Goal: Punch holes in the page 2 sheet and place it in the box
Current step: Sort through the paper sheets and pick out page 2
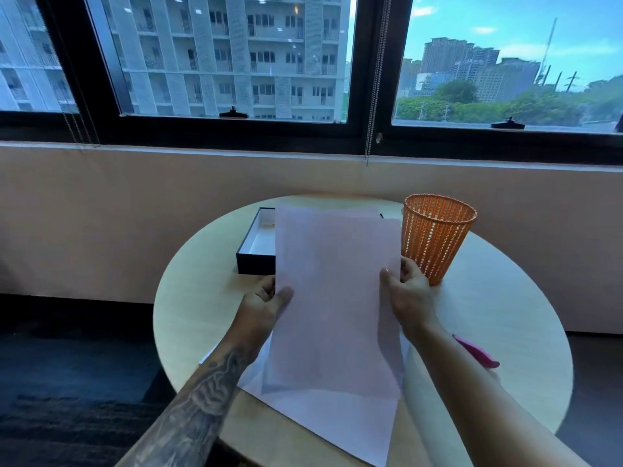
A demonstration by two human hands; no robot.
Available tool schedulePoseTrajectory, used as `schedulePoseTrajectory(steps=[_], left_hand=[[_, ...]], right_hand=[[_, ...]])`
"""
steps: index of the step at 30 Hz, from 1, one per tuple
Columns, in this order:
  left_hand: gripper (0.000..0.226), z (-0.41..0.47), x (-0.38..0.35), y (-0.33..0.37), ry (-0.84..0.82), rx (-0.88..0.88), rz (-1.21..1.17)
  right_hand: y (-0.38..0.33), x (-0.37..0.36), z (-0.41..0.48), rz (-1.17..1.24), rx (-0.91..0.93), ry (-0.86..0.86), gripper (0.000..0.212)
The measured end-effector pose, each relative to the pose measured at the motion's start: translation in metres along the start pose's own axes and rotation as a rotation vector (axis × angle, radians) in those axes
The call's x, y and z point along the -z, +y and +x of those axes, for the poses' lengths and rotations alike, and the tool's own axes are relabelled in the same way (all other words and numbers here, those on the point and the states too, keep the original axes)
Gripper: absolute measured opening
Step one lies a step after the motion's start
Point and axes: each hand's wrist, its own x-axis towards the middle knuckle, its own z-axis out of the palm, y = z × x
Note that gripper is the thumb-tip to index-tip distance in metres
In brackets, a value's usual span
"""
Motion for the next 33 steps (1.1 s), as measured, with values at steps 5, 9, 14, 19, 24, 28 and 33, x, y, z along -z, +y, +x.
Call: schedulePoseTrajectory(steps=[5,9,14,19,24,28,33], left_hand=[[0.021,0.005,0.000,0.021,0.076,-0.152,0.078],[0.028,0.012,-0.005,0.040,0.161,-0.207,0.064],[0.026,0.011,-0.001,0.043,0.181,-0.261,0.089],[0.026,0.011,0.002,0.039,0.168,-0.222,0.115],[0.025,0.015,0.004,0.042,0.164,-0.218,0.090],[0.024,0.015,0.007,0.024,0.131,-0.154,0.090],[0.017,0.020,0.014,0.017,0.195,-0.148,0.121]], right_hand=[[-0.021,-0.004,0.002,0.100,0.148,0.017,0.008],[-0.043,-0.012,0.001,0.181,0.228,-0.009,0.009],[-0.048,-0.015,-0.004,0.259,0.220,-0.073,0.010],[-0.043,-0.017,-0.008,0.276,0.144,-0.087,0.022],[-0.045,-0.019,-0.004,0.246,0.195,-0.094,0.031],[-0.037,-0.024,-0.006,0.183,0.169,-0.111,0.040],[-0.030,-0.024,0.002,0.074,0.198,-0.168,0.034]])
